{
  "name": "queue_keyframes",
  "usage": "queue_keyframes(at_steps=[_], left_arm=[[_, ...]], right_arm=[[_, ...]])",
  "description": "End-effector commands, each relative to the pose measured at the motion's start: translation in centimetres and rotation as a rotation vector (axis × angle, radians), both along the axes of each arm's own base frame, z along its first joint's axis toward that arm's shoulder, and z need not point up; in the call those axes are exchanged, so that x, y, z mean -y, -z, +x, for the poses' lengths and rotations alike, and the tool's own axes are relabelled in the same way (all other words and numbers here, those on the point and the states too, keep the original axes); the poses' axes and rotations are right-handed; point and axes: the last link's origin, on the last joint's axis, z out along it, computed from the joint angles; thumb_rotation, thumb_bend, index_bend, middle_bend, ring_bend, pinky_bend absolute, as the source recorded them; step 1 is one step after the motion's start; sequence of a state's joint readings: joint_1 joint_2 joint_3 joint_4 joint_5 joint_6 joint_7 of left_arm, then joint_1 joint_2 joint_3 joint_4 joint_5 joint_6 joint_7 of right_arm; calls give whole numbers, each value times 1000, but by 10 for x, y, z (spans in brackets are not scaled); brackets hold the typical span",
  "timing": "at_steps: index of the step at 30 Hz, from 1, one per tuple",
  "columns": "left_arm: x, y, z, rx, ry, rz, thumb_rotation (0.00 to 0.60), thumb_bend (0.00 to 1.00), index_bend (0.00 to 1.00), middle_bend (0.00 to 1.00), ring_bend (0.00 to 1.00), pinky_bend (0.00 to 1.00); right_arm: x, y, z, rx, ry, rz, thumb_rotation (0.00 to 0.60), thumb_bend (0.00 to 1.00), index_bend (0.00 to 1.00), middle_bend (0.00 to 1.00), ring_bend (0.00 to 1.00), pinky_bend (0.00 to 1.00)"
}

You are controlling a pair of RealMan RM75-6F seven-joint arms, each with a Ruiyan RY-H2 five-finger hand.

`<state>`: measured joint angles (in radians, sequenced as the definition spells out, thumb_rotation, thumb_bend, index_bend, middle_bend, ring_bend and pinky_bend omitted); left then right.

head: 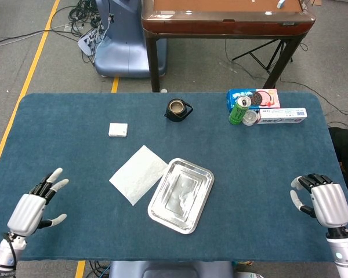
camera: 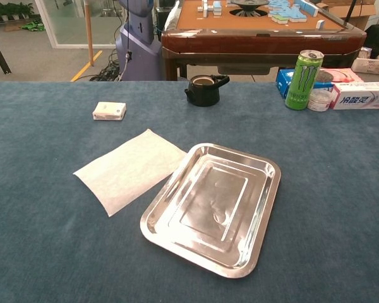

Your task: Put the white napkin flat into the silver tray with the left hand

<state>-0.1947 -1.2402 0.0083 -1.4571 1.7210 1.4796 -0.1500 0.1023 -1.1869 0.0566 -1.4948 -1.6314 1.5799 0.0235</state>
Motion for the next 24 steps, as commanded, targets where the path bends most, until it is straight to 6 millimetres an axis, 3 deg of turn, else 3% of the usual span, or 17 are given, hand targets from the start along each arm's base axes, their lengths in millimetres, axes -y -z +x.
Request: queue_keyframes(at_steps=[1,3,14,24], left_arm=[[-11,13,11,-30,62,-40,600,114,243,0,0,132],[-18,22,16,-67,99,-38,600,114,256,0,0,83],[-45,65,38,-148,142,-122,600,114,263,0,0,82],[-60,93,49,-158,141,-159,600,114,336,0,0,82]], right_arm=[[-1,-2,0,3,0,-8,600,408,511,569,426,459],[-2,-5,0,8,-1,-16,600,407,511,569,426,459],[-4,-17,-1,31,2,-54,600,407,511,569,426,459],[-4,-21,-2,42,4,-60,600,407,511,569,426,459]])
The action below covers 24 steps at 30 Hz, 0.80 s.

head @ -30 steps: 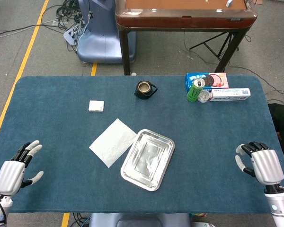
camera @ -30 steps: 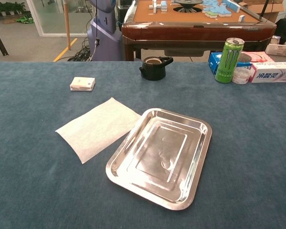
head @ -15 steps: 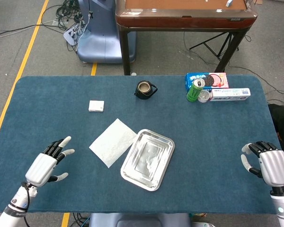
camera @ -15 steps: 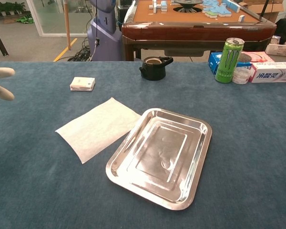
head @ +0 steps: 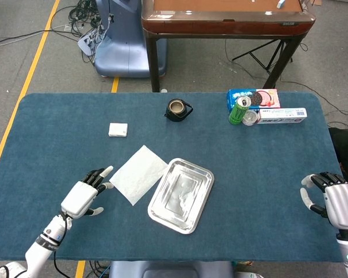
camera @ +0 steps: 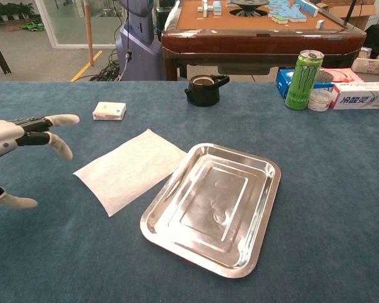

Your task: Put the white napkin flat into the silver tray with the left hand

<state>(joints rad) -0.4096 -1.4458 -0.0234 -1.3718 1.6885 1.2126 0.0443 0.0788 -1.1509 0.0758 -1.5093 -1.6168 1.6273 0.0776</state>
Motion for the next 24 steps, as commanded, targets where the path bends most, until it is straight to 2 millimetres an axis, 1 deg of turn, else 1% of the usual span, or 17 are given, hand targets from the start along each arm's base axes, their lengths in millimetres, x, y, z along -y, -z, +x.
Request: queue_keyframes(at_steps=[1,14,24], left_arm=[[-4,7,3,1,2,-7,600,114,342,0,0,82],[-16,34,27,18,46,-18,600,114,389,0,0,82],[-24,49,34,-12,42,-20,600,114,403,0,0,82]], right_arm=[[0,-1,0,2,1,-2,600,407,511,569,426,459],[1,-2,-1,7,5,-5,600,408,511,569,426,459],[1,-4,-2,12,5,-8,600,408,511,569,426,459]])
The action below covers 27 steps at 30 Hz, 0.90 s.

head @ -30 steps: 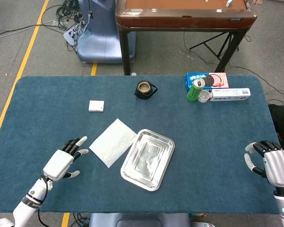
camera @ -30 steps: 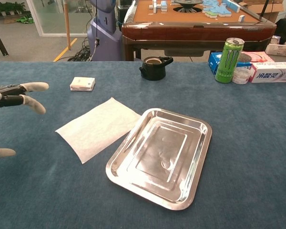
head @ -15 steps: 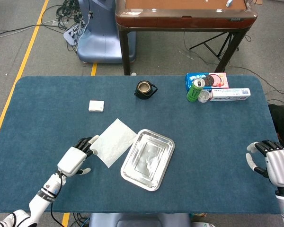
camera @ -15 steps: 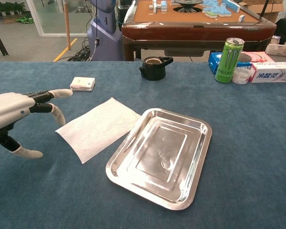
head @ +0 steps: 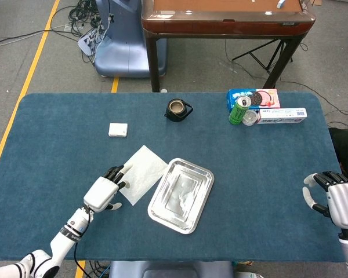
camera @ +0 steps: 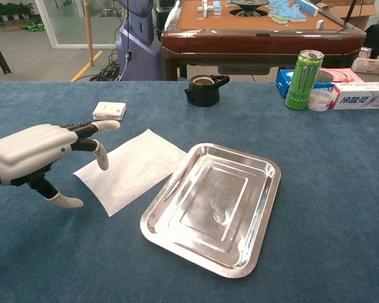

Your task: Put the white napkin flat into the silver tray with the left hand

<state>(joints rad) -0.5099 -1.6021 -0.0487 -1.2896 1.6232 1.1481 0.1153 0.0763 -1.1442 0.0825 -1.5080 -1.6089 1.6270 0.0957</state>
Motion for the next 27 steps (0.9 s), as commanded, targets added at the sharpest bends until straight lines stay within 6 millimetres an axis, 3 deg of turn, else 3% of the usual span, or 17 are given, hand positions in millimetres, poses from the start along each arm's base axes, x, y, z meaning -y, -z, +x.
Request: queue_keyframes(at_steps=[1,17,27], left_arm=[[-2,3,0,-12,-1,2,600,114,404,0,0,82],[-9,12,-3,-51,-22,24,600,115,445,0,0,82],[-12,19,2,-55,-24,73,600,206,469,0,0,103]], right_arm=[[0,0,0,1,-1,-1,600,408,511,569,426,459],[0,0,0,3,0,0,600,408,511,569,426,459],[0,0,0,6,2,2,600,407,511,569,426,459]])
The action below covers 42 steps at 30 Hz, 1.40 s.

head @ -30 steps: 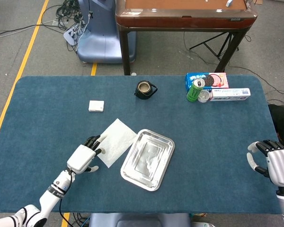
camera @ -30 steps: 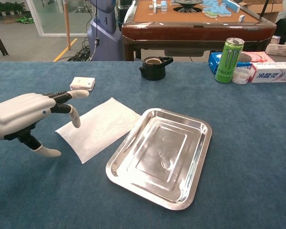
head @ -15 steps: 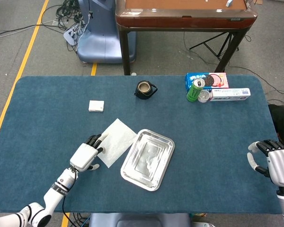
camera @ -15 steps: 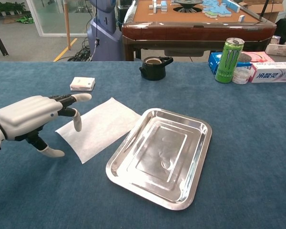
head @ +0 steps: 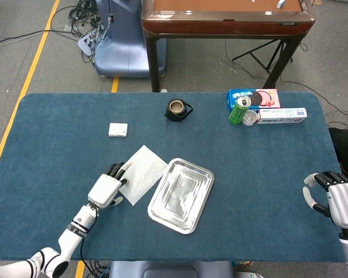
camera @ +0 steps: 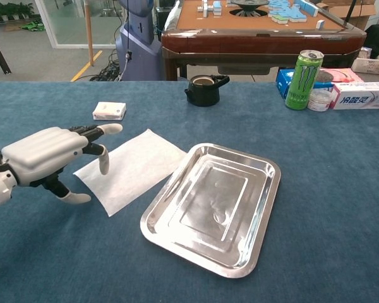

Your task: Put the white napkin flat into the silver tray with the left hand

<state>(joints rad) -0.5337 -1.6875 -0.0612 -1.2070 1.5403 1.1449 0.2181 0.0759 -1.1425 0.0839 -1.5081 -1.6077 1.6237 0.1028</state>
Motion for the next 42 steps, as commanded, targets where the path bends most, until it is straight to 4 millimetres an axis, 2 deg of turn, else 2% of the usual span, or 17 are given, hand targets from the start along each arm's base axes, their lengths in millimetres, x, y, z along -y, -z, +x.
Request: queue_keyframes(at_steps=[1,10,21,37,42], left_arm=[[-1,1,2,13,4,14,600,216,477,0,0,112],[-2,6,-1,-8,4,14,600,229,487,0,0,127],[0,1,-5,-33,-8,6,600,229,472,0,0,127],[0,14,5,-27,6,-11,600,229,473,0,0,130],[-2,18,9,-1,9,-3,600,234,514,0,0,149]], right_arm=[[0,0,0,1,0,0,600,407,511,569,426,459],[0,-1,-1,4,1,-2,600,408,511,569,426,459],[0,-1,-1,4,2,3,600,408,511,569,426,459],[0,-3,-1,9,0,-4,600,408,511,569,426,459],[0,-4,-1,11,0,-6,600,408,511,569,426,459]])
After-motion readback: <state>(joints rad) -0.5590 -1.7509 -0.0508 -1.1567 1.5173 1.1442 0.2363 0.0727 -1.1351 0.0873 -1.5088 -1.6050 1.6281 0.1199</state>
